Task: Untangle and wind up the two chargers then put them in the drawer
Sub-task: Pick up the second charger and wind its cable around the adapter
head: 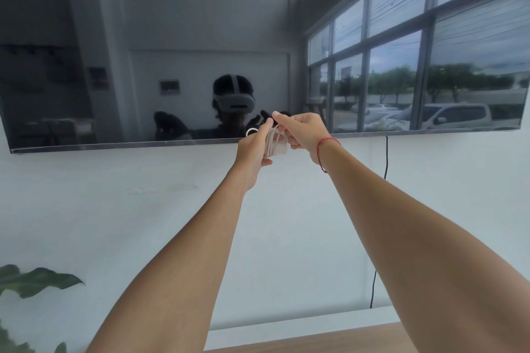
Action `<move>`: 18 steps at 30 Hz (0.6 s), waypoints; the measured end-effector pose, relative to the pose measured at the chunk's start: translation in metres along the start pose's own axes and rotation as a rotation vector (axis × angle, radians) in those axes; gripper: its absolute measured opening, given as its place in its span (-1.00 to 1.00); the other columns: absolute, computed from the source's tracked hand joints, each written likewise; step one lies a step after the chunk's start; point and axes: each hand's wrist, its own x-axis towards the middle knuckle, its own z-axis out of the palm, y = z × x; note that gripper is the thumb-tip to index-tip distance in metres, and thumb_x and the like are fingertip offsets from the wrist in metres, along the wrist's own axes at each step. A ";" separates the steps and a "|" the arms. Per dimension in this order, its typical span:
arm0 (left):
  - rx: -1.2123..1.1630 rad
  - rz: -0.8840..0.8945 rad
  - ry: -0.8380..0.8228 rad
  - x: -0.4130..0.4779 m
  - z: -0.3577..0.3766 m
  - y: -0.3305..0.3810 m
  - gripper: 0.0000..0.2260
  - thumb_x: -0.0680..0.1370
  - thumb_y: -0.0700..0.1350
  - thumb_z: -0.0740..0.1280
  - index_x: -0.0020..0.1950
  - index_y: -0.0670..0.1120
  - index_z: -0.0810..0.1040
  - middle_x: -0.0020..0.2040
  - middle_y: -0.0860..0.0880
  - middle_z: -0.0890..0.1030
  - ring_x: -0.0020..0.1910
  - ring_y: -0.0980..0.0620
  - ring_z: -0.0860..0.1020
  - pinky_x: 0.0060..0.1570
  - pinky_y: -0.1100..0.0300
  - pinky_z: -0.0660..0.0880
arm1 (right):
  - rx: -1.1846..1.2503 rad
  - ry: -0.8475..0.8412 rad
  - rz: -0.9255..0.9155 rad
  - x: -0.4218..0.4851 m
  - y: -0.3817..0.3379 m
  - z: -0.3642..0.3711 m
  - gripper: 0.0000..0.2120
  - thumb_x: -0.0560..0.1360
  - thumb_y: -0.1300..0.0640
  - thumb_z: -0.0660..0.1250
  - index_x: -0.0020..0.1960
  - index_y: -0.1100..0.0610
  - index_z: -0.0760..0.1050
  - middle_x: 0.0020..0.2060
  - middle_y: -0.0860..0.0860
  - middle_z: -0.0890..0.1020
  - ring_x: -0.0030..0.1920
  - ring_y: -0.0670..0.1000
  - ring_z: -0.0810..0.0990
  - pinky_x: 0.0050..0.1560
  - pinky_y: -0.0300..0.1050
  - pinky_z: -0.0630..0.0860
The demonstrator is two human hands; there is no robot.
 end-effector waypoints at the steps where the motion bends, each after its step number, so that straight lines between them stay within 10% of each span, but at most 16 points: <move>1: -0.005 -0.002 -0.010 0.000 0.000 0.000 -0.67 0.46 0.26 0.32 -0.06 0.02 0.62 0.01 -0.01 0.67 0.02 0.00 0.57 -0.11 0.12 0.47 | -0.003 0.005 -0.004 0.001 -0.001 -0.002 -0.62 0.47 -0.09 0.41 -0.36 0.18 0.55 -0.57 -0.07 0.44 -0.49 -0.05 0.37 -0.33 -0.18 0.42; 18: 0.000 0.040 -0.241 -0.007 0.000 0.001 -0.78 0.54 0.06 0.38 0.06 -0.03 0.65 0.03 -0.01 0.63 0.02 -0.02 0.60 -0.03 0.15 0.59 | 0.008 0.079 -0.087 0.000 0.002 -0.023 -0.67 0.40 -0.06 0.51 -0.38 0.16 0.59 -0.53 -0.02 0.41 -0.49 -0.07 0.31 -0.37 -0.26 0.40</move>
